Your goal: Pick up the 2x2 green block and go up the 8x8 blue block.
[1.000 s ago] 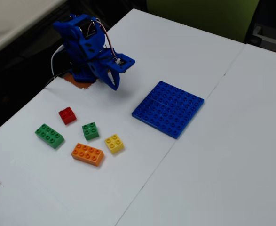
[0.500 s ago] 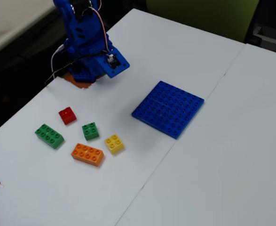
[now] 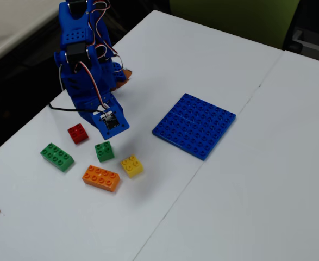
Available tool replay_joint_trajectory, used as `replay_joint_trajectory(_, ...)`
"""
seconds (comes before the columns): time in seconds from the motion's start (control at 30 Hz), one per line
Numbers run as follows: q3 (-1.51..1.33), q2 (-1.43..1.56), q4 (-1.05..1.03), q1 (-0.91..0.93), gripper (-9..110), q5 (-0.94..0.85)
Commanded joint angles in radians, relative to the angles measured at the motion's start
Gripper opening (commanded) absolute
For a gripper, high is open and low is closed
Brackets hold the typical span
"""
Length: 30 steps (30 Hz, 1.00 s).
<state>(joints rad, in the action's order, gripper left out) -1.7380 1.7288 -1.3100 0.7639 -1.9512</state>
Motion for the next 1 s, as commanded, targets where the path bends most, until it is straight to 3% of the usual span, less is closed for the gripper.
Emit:
replay_joint_trajectory(0.0,0.044,-0.018,0.098,0.012,26,0.041)
replay_joint_trajectory(0.97,0.044,-0.279,0.285,0.123,26,-0.092)
